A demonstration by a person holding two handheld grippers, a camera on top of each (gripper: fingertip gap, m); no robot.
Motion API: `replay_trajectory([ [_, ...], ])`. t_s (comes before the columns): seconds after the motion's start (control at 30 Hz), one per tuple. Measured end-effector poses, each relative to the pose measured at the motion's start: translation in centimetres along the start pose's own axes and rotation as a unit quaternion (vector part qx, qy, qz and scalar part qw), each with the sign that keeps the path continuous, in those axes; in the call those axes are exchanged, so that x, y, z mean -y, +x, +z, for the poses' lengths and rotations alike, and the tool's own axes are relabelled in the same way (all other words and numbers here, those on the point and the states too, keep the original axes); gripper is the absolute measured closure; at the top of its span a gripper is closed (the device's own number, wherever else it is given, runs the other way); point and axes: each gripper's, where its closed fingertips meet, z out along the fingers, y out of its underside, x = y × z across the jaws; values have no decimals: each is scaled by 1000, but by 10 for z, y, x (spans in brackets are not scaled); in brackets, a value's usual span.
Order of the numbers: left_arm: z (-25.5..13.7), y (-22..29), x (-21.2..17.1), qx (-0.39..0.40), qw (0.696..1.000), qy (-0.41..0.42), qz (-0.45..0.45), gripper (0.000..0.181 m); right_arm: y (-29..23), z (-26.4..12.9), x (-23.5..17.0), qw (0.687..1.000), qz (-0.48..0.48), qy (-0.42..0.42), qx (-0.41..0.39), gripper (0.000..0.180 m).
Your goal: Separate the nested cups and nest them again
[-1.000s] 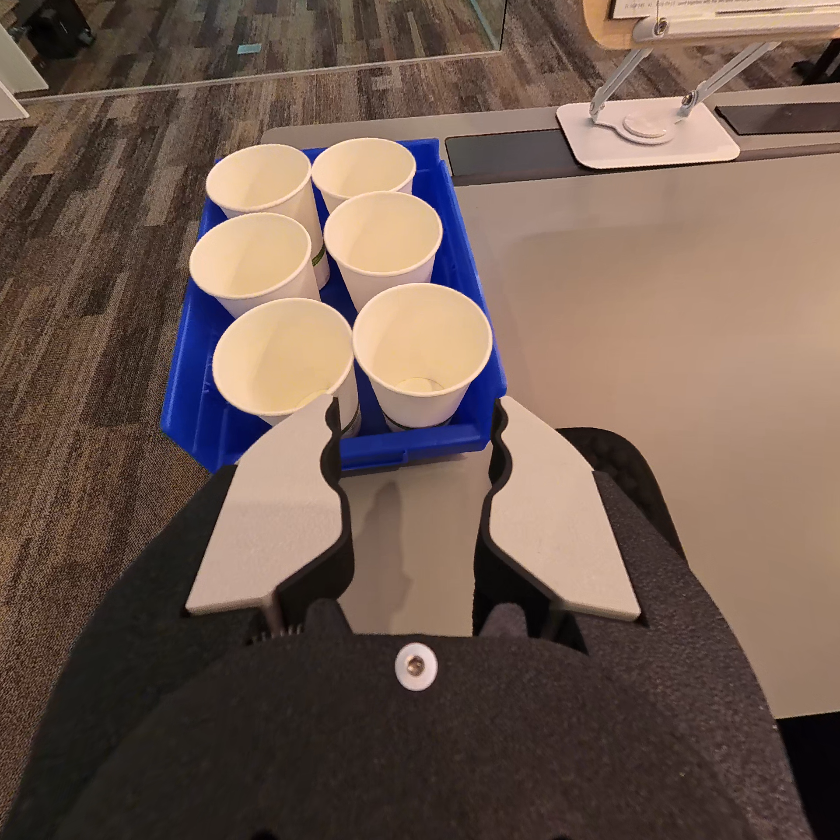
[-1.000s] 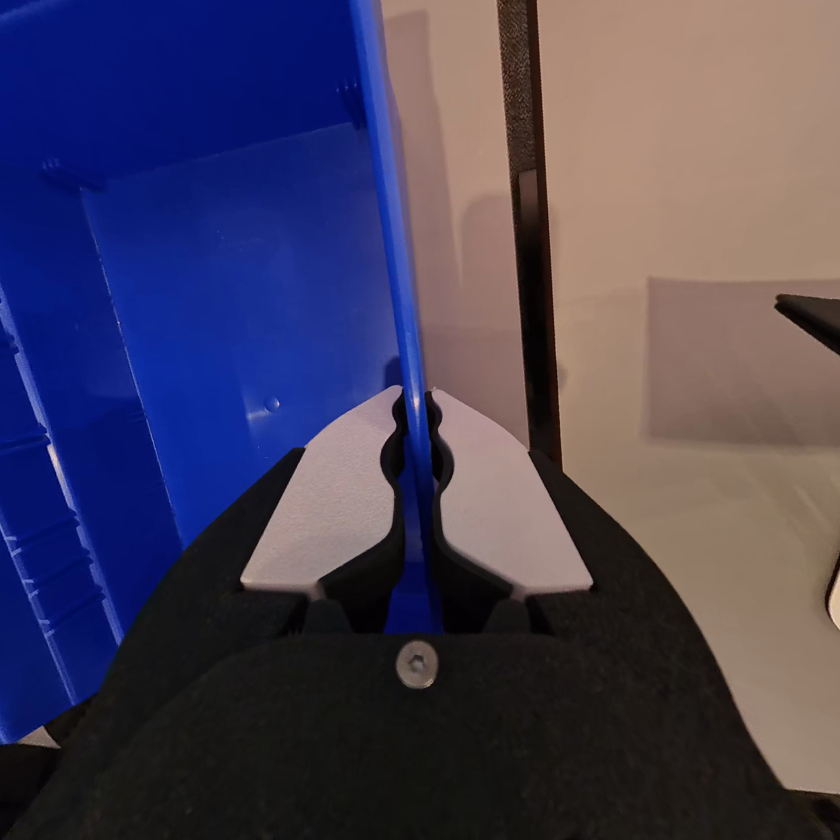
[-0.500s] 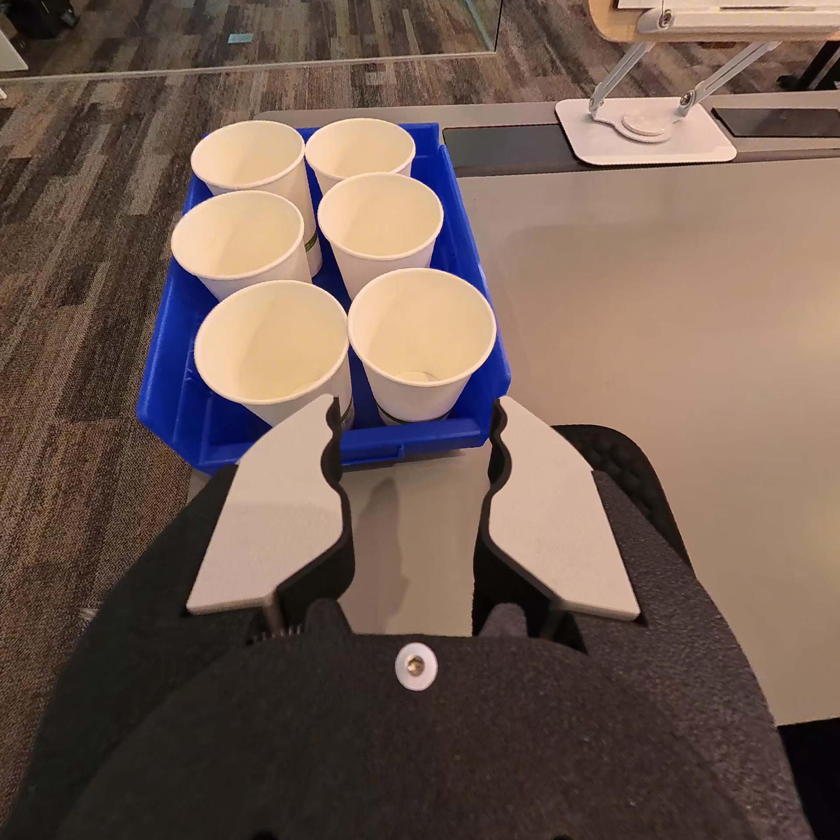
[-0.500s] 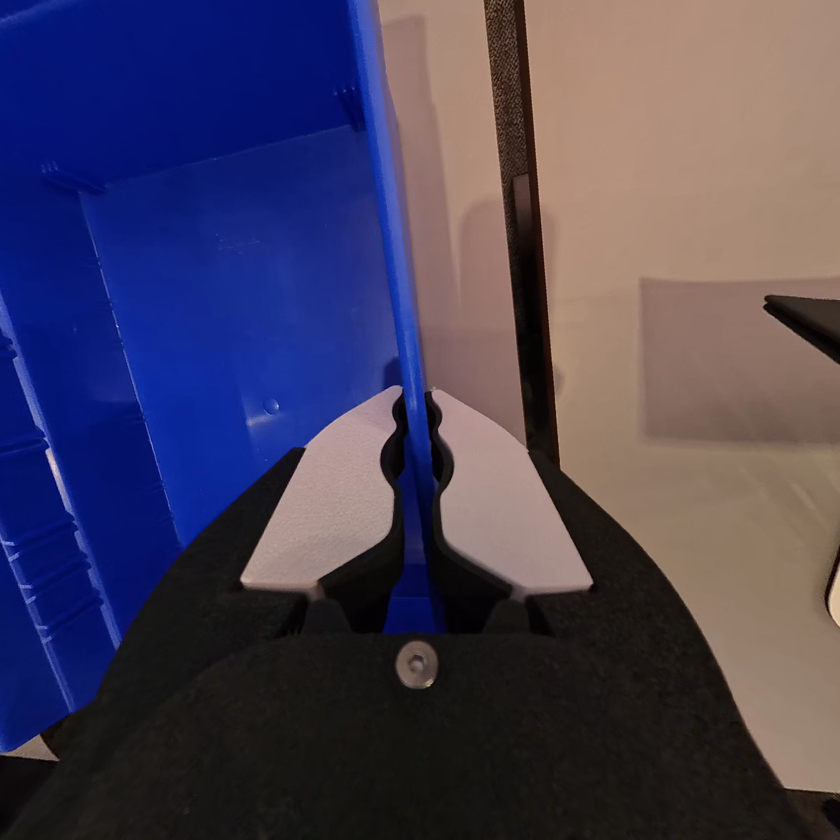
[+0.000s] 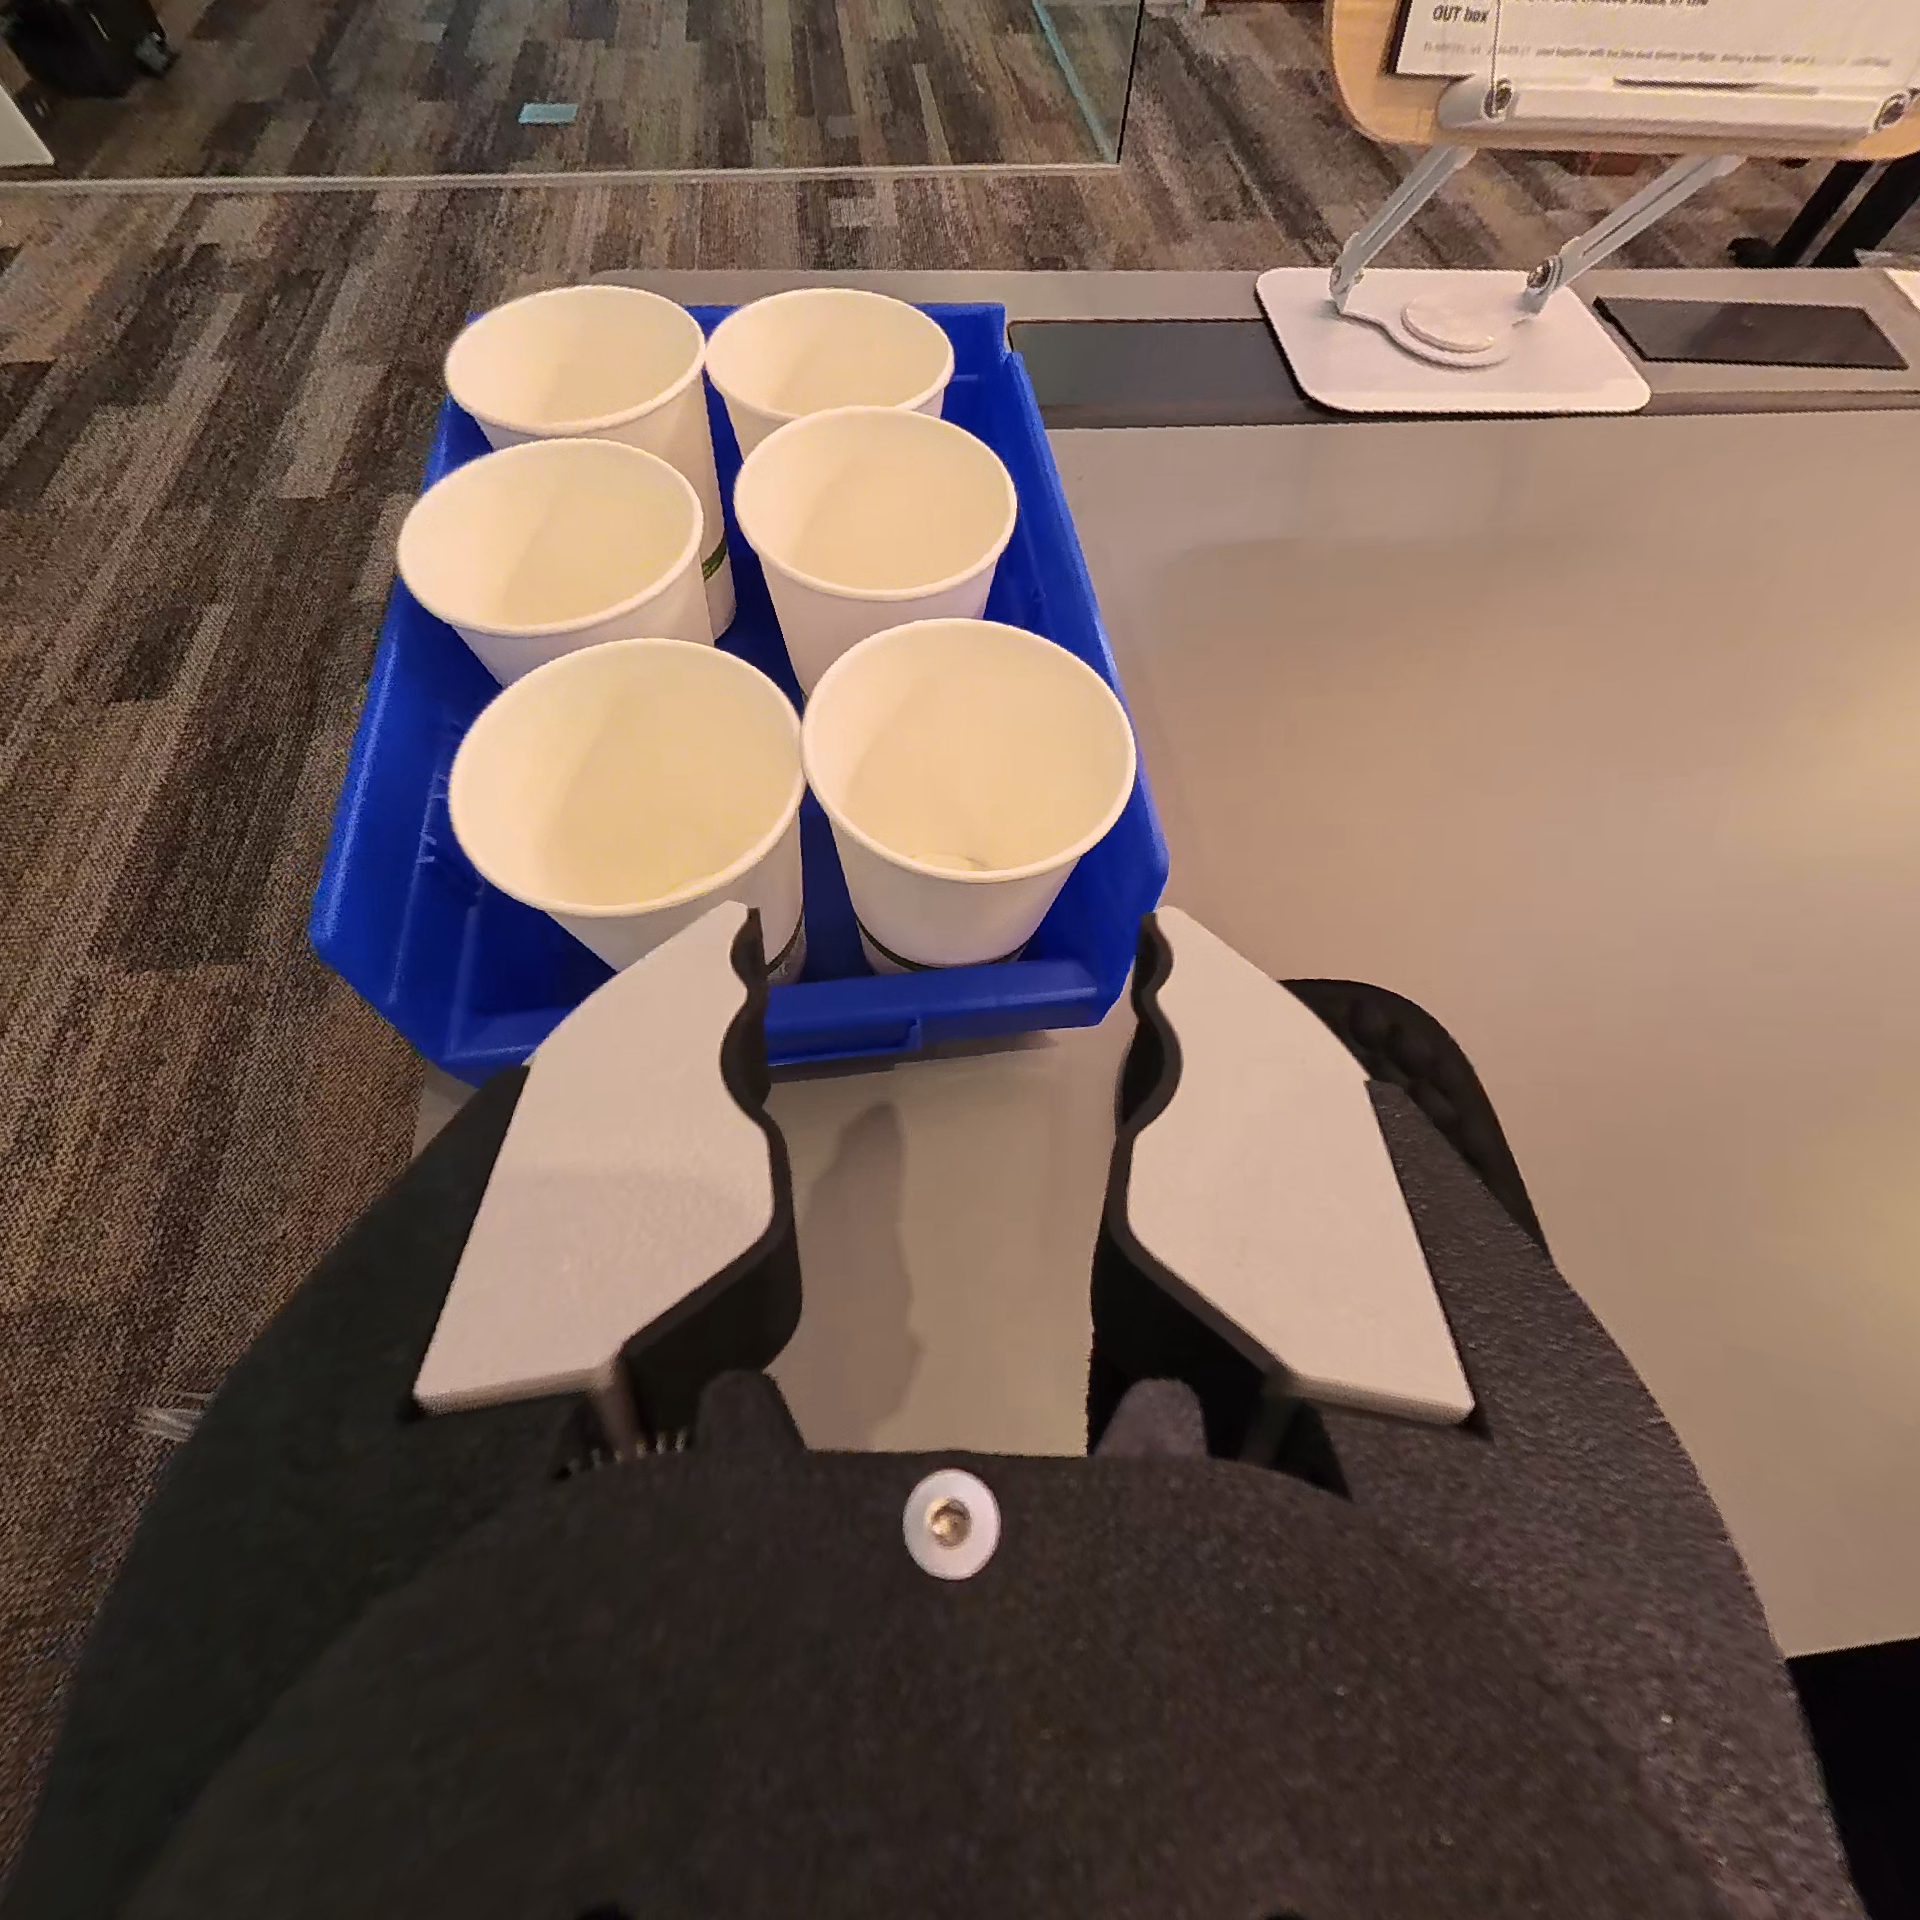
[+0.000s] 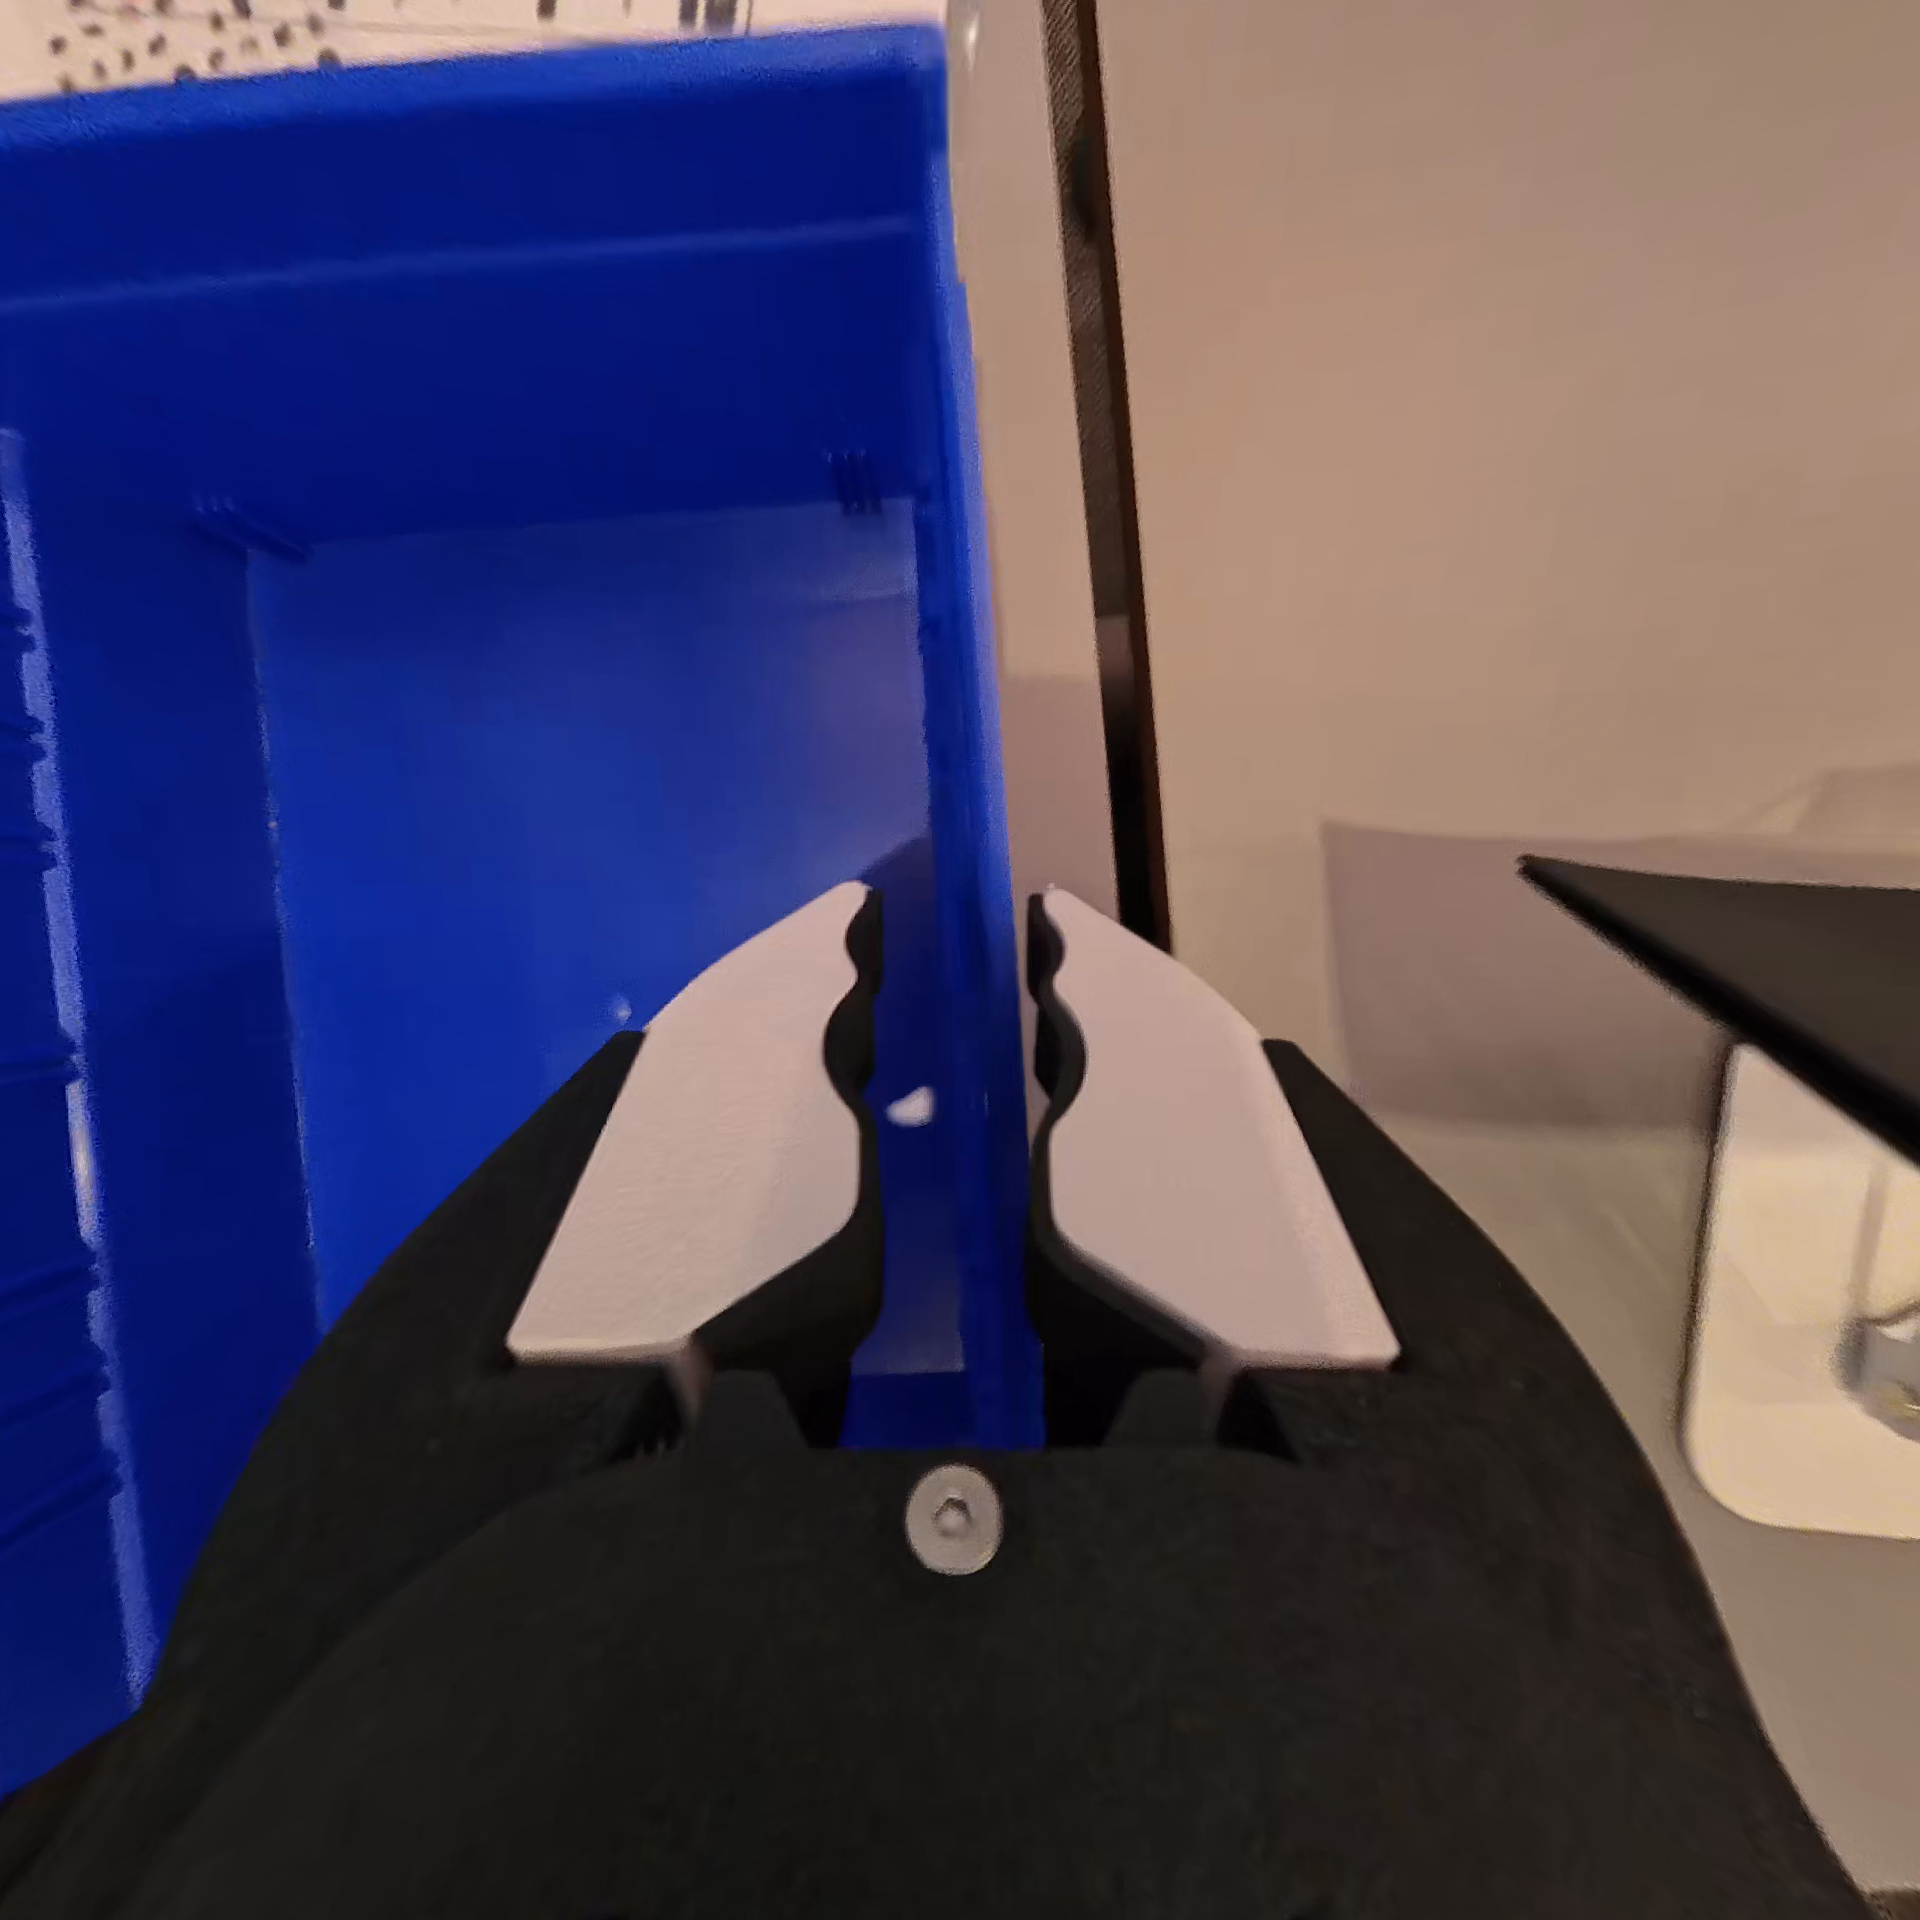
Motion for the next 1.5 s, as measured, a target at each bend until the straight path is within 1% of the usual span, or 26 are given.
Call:
replay_trajectory([
  [0.1,-3,1,3,-3,1000,11,0,112,2,-17,18,997,-39,37,-56,137],
  [0.17,-5,2,7,-5,1000,22,-1,110,6,-33,31,990,-63,62,-113,121],
  [0.27,-9,5,14,-12,999,43,-5,109,-5,-63,56,973,-106,115,-170,115],
  [0.37,-13,12,27,-30,997,74,-11,107,-34,-95,81,955,-137,185,-186,114],
  [0.43,-16,20,40,-48,994,100,-12,107,-64,-113,94,945,-158,236,-161,115],
  [0.5,-18,29,53,-65,990,122,-5,107,-99,-124,101,938,-178,274,-118,116],
  [0.63,-19,53,75,-105,981,161,14,108,-165,-134,107,932,-188,309,-28,114],
  [0.7,-18,64,83,-120,978,172,20,110,-201,-139,109,923,-192,332,24,118],
  [0.77,-14,73,88,-131,975,178,23,111,-238,-147,110,909,-189,363,82,120],
  [0.83,-9,79,92,-137,974,178,25,111,-276,-158,111,885,-190,401,139,125],
  [0.9,-4,84,94,-139,975,173,28,111,-314,-167,109,862,-205,421,195,134],
  [0.93,-1,86,95,-139,975,169,29,111,-330,-170,109,853,-212,428,213,134],
  [1.1,14,86,103,-130,980,151,27,109,-403,-183,107,820,-254,429,282,145],
  [1.2,22,85,105,-118,983,141,29,109,-439,-184,104,805,-284,412,320,151],
  [1.23,24,85,104,-115,983,139,29,109,-447,-180,102,803,-296,402,324,153],
  [1.33,26,89,103,-109,984,140,31,110,-459,-155,93,812,-322,373,312,153],
  [1.43,27,89,101,-97,985,136,38,110,-461,-125,85,820,-328,356,306,155],
  [1.5,27,90,102,-93,985,138,41,110,-459,-109,84,830,-328,326,312,156],
])
